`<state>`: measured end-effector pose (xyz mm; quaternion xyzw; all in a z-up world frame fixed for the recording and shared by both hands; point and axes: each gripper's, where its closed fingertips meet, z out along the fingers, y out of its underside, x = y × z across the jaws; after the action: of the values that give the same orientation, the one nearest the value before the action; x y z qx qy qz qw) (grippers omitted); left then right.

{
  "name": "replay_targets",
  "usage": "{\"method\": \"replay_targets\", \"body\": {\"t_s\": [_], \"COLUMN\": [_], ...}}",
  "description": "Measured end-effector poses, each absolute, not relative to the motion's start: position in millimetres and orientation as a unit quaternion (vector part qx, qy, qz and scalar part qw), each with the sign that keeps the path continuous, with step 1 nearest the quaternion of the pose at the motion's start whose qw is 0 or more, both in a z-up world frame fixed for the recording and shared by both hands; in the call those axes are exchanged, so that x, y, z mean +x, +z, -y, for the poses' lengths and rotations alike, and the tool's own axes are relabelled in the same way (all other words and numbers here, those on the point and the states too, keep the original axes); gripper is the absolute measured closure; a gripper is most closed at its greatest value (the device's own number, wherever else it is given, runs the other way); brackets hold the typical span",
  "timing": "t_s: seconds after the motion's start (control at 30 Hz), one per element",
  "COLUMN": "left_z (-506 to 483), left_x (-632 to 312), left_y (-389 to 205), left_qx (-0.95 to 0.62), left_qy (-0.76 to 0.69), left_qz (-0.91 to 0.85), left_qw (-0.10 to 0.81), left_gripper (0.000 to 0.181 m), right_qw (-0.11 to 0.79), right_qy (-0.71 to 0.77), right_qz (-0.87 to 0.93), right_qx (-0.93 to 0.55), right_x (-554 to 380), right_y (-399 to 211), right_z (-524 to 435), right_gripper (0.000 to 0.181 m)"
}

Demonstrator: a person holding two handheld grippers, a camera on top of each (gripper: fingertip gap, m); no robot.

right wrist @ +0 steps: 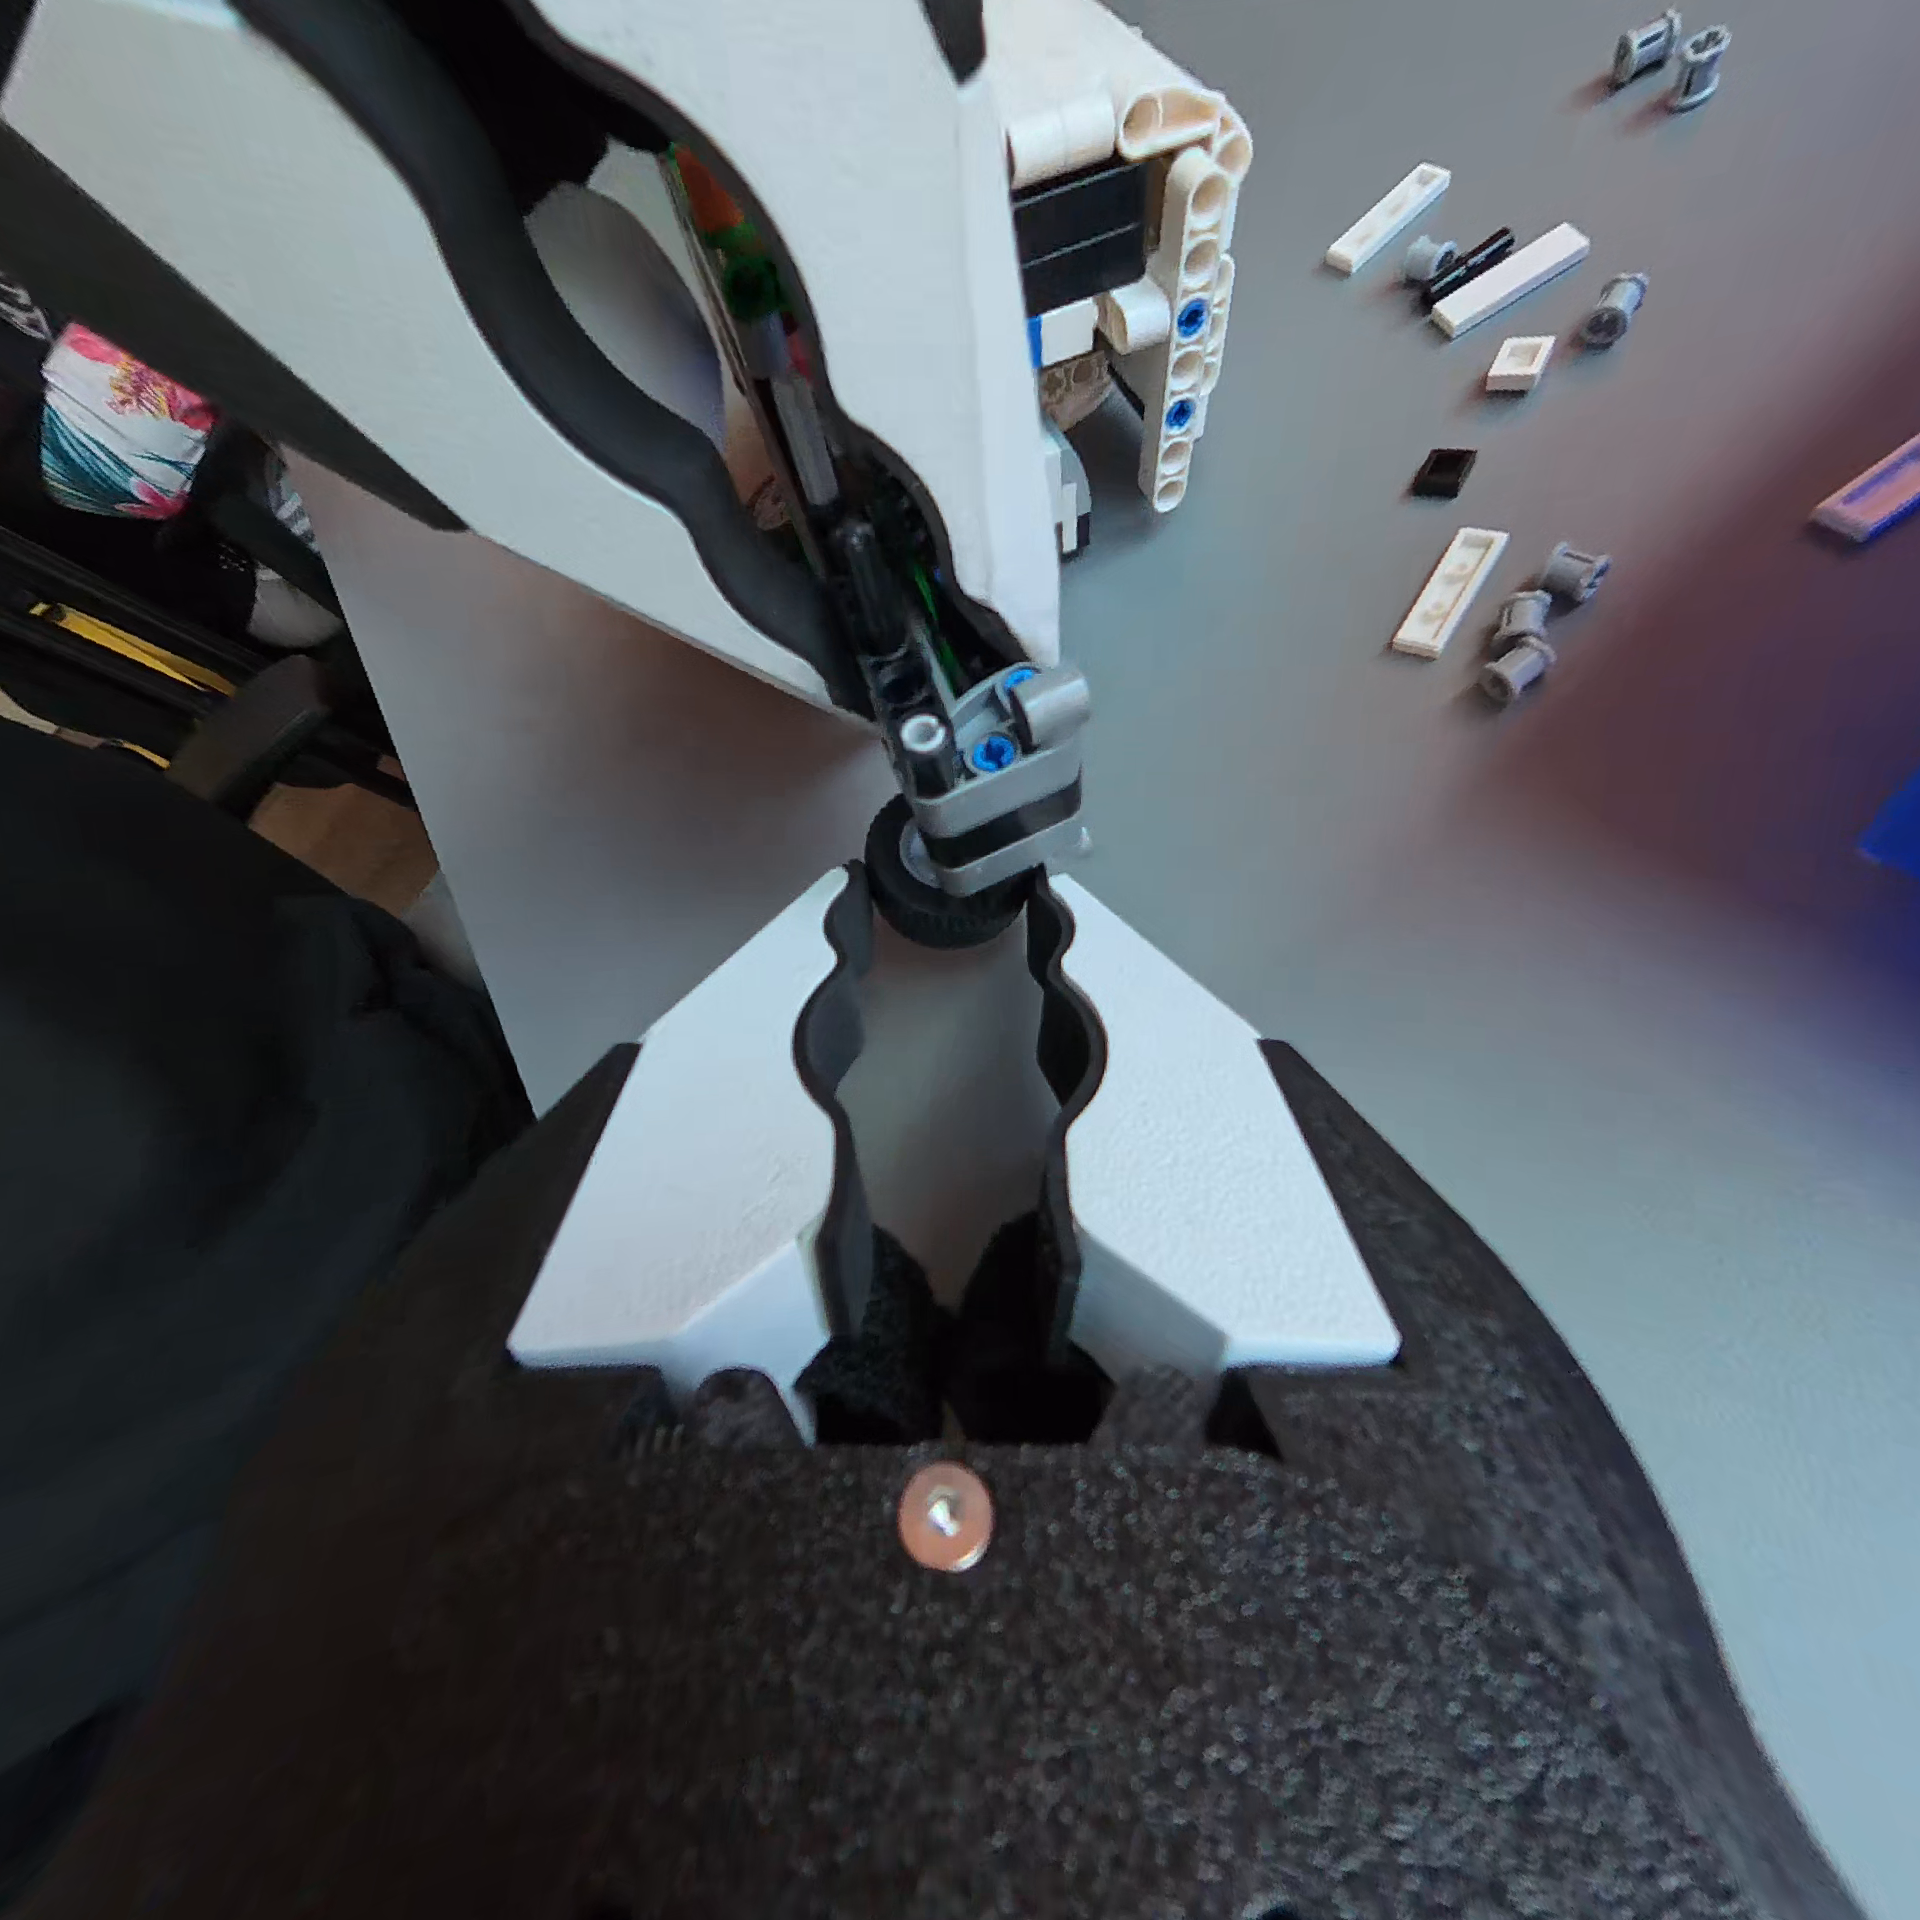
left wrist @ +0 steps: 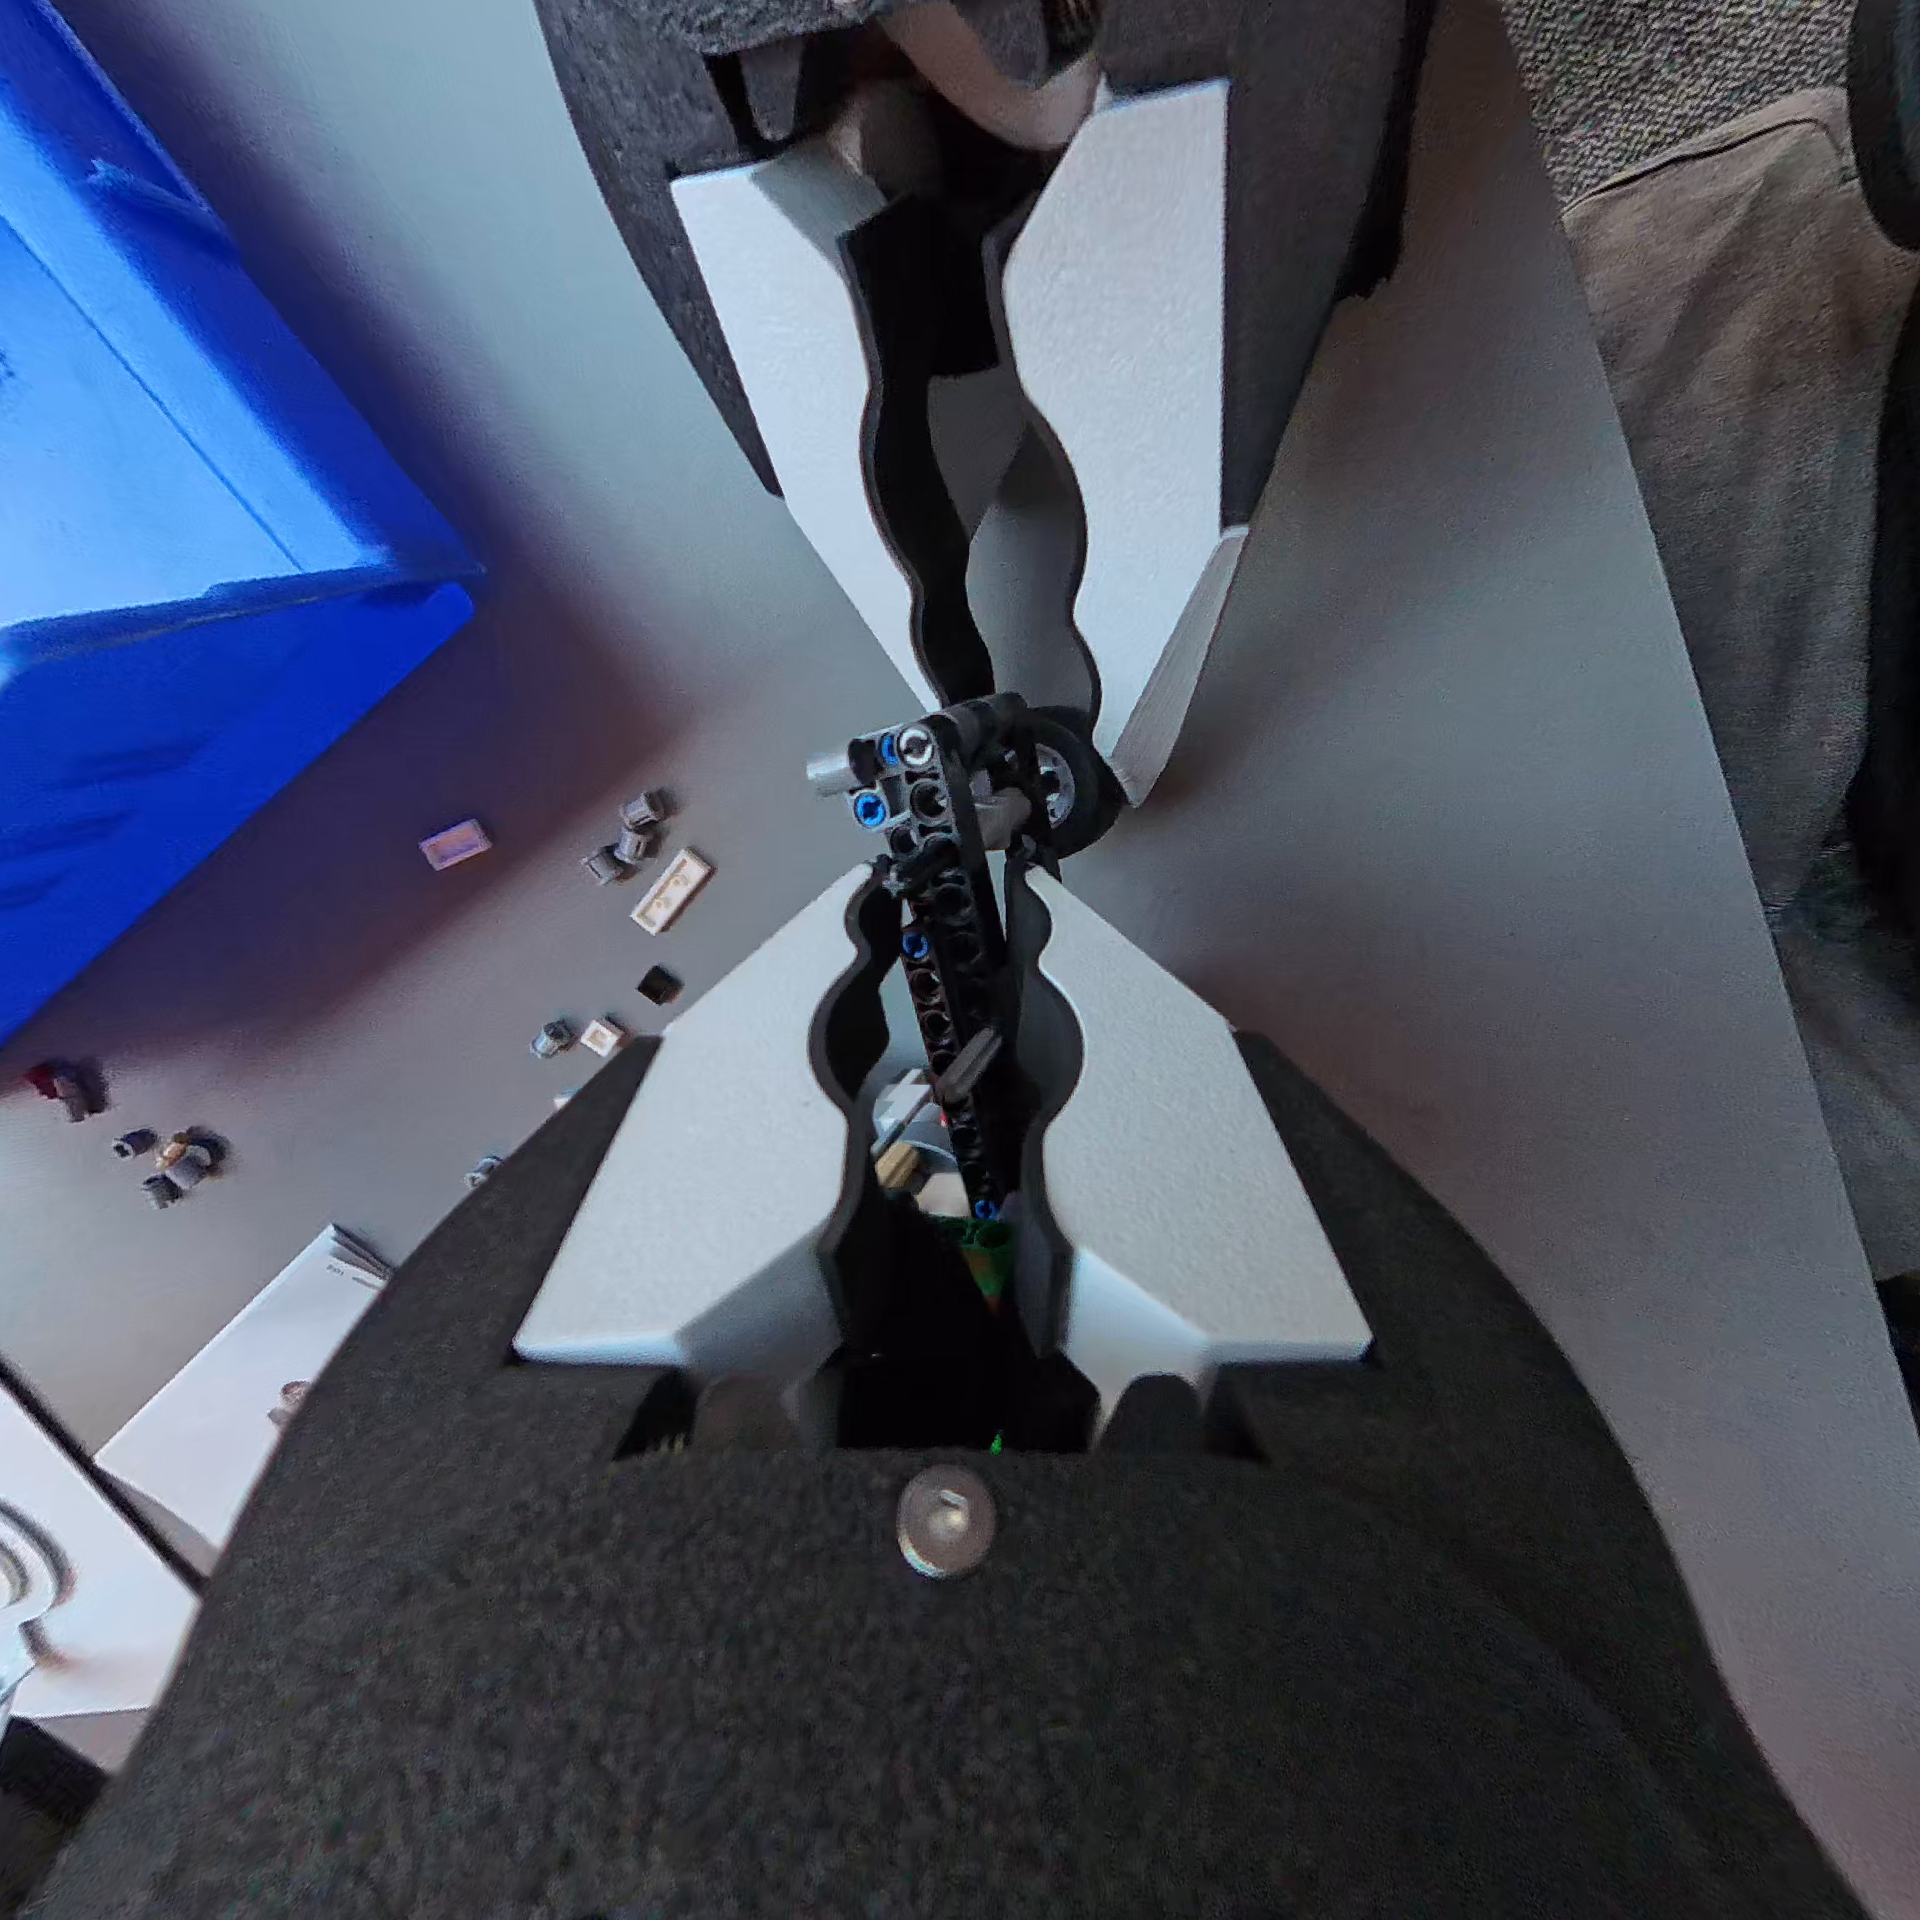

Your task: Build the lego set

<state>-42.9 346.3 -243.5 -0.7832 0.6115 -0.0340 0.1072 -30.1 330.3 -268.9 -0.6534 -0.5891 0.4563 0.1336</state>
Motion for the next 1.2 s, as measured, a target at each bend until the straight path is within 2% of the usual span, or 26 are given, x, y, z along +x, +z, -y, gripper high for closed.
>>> {"method": "replay_targets", "body": {"t_s": [0.4, 0.6, 0.93, 1.2], "left_z": [-351.1, -354.1, -367.0, -362.5], "left_x": [-45.5, -47.4, -55.4, -53.2], "left_y": [-240.9, -242.7, -235.2, -238.5], "left_qx": [-0.731, -0.770, -0.789, -0.787], "left_qy": [0.101, 0.040, 0.019, 0.005], "left_qz": [-0.651, -0.618, -0.600, -0.604], "left_qw": [0.178, 0.155, 0.133, 0.126], "left_gripper": [0.157, 0.157, 0.142, 0.153], "right_qw": [0.131, 0.135, 0.142, 0.153], "right_qy": [0.453, 0.458, 0.470, 0.467], "right_qz": [0.596, 0.596, 0.599, 0.598], "right_qx": [-0.650, -0.646, -0.633, -0.633], "right_x": [-31.9, -33.1, -35.2, -36.7], "right_y": [-270.7, -268.9, -263.6, -262.5], "right_z": [-328.9, -329.7, -332.4, -336.6], "right_gripper": [0.153, 0.152, 0.152, 0.152]}}
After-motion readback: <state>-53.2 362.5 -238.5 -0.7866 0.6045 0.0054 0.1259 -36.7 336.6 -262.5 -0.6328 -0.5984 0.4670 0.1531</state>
